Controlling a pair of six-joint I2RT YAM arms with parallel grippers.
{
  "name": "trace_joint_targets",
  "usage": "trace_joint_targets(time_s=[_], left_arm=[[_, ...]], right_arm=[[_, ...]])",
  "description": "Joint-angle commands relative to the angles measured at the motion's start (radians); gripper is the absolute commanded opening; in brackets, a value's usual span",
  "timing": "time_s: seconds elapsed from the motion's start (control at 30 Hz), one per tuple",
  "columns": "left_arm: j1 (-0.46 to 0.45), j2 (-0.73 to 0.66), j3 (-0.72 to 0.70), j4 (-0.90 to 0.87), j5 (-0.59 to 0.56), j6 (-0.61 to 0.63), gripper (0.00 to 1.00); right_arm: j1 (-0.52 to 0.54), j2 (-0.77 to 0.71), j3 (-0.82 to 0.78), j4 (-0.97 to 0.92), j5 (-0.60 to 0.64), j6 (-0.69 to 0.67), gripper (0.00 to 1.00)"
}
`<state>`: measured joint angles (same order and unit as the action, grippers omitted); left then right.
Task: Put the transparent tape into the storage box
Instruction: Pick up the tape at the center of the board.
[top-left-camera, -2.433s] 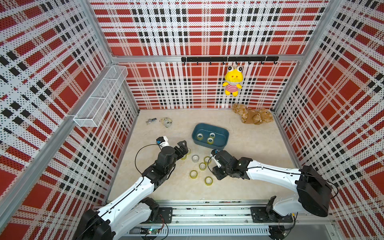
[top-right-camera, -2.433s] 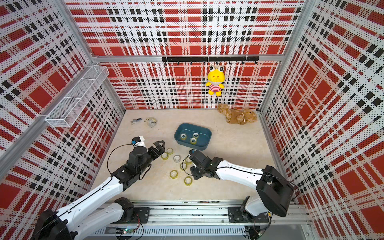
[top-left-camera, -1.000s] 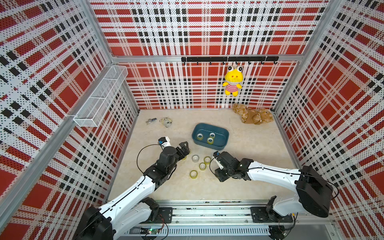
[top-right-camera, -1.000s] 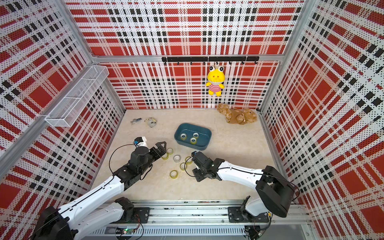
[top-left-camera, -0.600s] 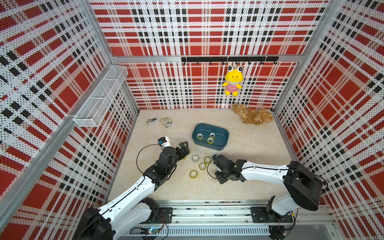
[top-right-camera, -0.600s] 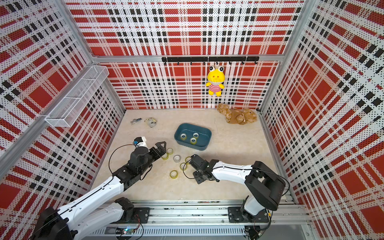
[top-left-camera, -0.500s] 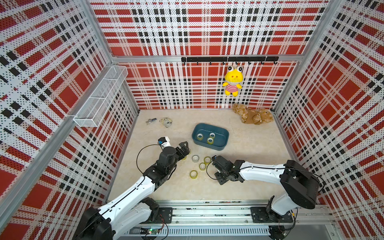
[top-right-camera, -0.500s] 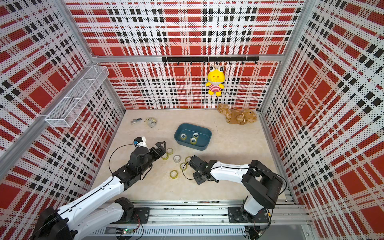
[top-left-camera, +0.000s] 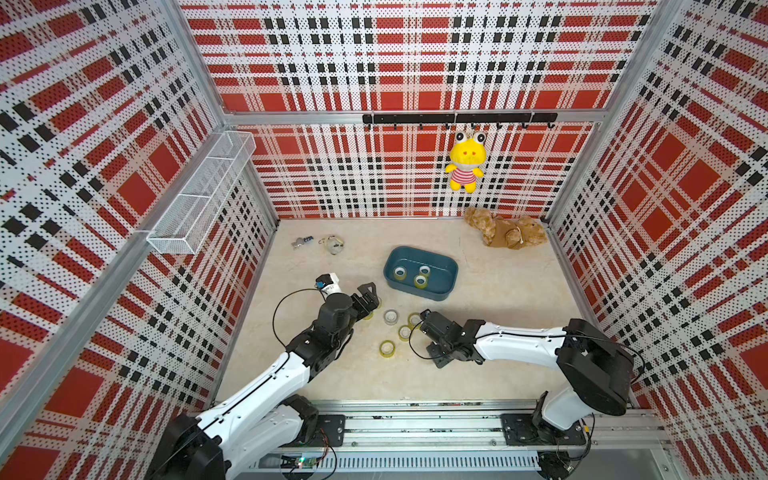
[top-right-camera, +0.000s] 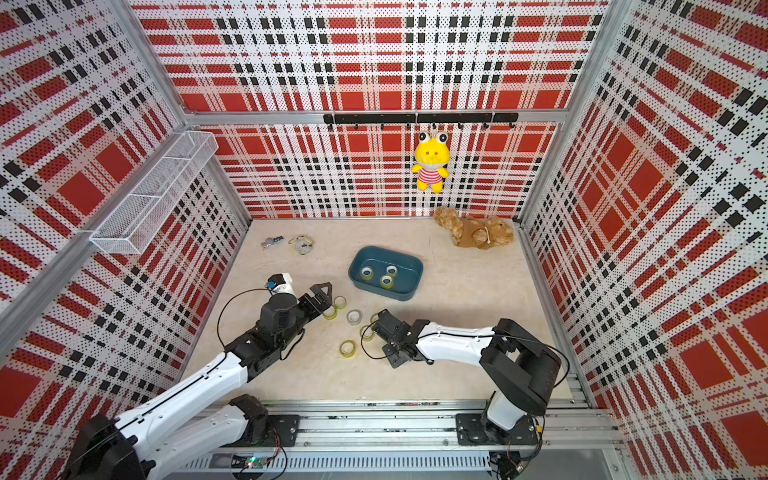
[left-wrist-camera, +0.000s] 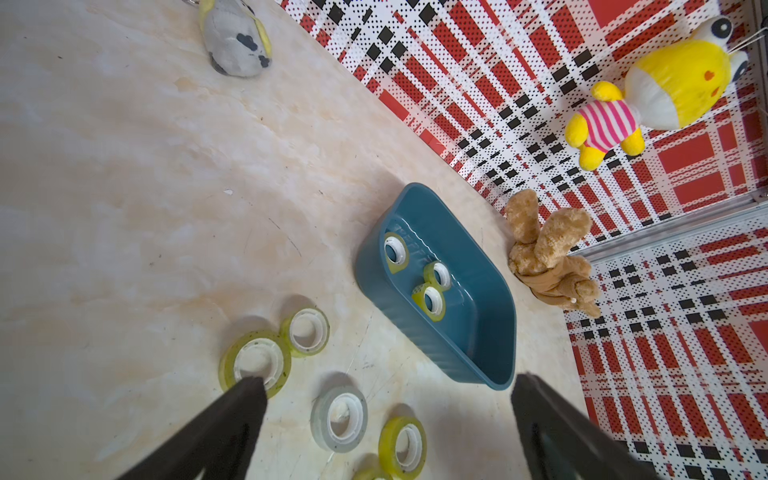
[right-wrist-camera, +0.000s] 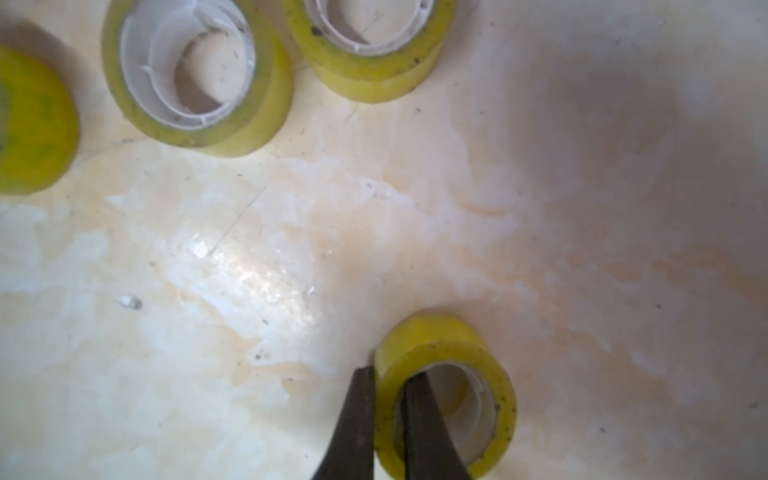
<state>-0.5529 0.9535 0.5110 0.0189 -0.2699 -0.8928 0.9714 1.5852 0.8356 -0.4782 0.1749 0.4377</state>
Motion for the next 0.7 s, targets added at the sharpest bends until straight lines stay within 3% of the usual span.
trace_joint_targets(time_s=[0.0,0.17,0.27,0.43,0.67], left_arm=[[0.008,-0.003,0.006,0.047,0.003,0.007,0.99],[0.058,0.066,0.100,0.103,0.067,0.048,0.99],[0.094,0.129,0.178,0.123,0.111,0.081,0.99],[0.151,0.239,0.263,0.169,0.179,0.091,0.99],[0.197,0.303,0.228,0.193,0.191,0.090,0.99]], right_arm=[[-0.012,-0.088,0.056,-0.070,0.020,-0.021,0.04],[-0.098,-0.189,0.190,-0.096,-0.056,-0.106,0.06],[-0.172,-0.171,0.304,-0.092,-0.111,-0.164,0.09],[-0.258,0.057,0.595,-0.157,-0.141,-0.221,0.10],[-0.318,0.440,0.936,-0.175,-0.198,-0.174,0.07]])
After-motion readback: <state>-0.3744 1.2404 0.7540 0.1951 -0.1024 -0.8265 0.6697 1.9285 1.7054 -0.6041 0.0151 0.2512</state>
